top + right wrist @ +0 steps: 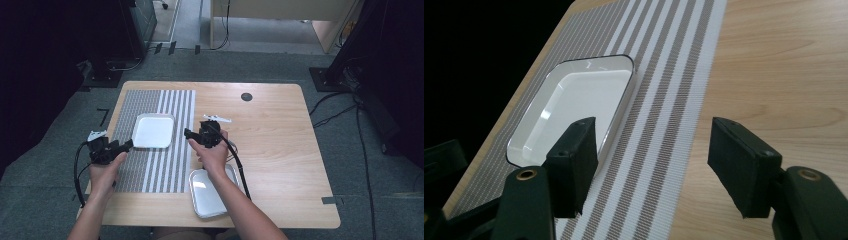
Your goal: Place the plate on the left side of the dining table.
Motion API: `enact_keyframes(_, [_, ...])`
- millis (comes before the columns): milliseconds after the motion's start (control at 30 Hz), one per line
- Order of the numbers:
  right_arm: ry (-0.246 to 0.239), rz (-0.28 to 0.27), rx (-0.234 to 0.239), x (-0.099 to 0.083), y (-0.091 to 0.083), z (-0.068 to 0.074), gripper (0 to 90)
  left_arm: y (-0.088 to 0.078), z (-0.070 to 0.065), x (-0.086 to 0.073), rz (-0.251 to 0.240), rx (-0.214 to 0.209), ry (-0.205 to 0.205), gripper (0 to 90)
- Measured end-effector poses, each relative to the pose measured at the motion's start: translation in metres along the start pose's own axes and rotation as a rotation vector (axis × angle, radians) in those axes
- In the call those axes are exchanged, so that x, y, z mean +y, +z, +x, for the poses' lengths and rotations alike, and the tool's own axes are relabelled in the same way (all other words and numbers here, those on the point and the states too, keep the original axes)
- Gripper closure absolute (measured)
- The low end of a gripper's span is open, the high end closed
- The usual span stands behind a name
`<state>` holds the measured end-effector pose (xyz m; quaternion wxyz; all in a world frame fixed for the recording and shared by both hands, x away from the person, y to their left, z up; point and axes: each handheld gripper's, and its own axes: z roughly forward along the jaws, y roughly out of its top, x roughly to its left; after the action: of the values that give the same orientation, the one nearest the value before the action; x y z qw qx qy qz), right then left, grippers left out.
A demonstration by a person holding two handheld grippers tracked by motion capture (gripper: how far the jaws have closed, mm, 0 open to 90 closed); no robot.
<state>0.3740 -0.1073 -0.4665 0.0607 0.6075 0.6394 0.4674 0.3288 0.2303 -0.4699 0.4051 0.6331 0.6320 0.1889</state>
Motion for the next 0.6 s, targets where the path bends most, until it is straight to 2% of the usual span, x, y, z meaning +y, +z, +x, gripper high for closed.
enact_keyframes(200, [-0.021,-0.015,-0.027,-0.002,-0.028,-0.015,33.3,-0.012,0.004,-0.021,-0.002,0.000,-0.002,34.9])
enact_keyframes(300, [-0.004,-0.024,-0.016,-0.004,-0.040,-0.026,28.6,-0.018,0.006,-0.029,-0.007,0.008,-0.002,33.4])
enact_keyframes(367, [0.002,-0.039,-0.028,-0.004,-0.048,-0.034,27.6,-0.024,0.007,-0.033,-0.015,0.008,-0.010,33.2])
enact_keyframes(433, [-0.055,-0.017,-0.056,-0.006,-0.055,-0.041,24.8,-0.029,0.009,-0.037,-0.021,0.010,-0.008,33.1])
enact_keyframes(533, [-0.067,-0.027,-0.058,-0.009,-0.065,-0.054,24.9,-0.036,0.009,-0.043,-0.020,0.008,0.003,32.8])
enact_keyframes(600, [-0.077,-0.035,-0.077,-0.010,-0.072,-0.061,24.9,-0.040,0.008,-0.047,-0.024,0.012,0.016,32.6])
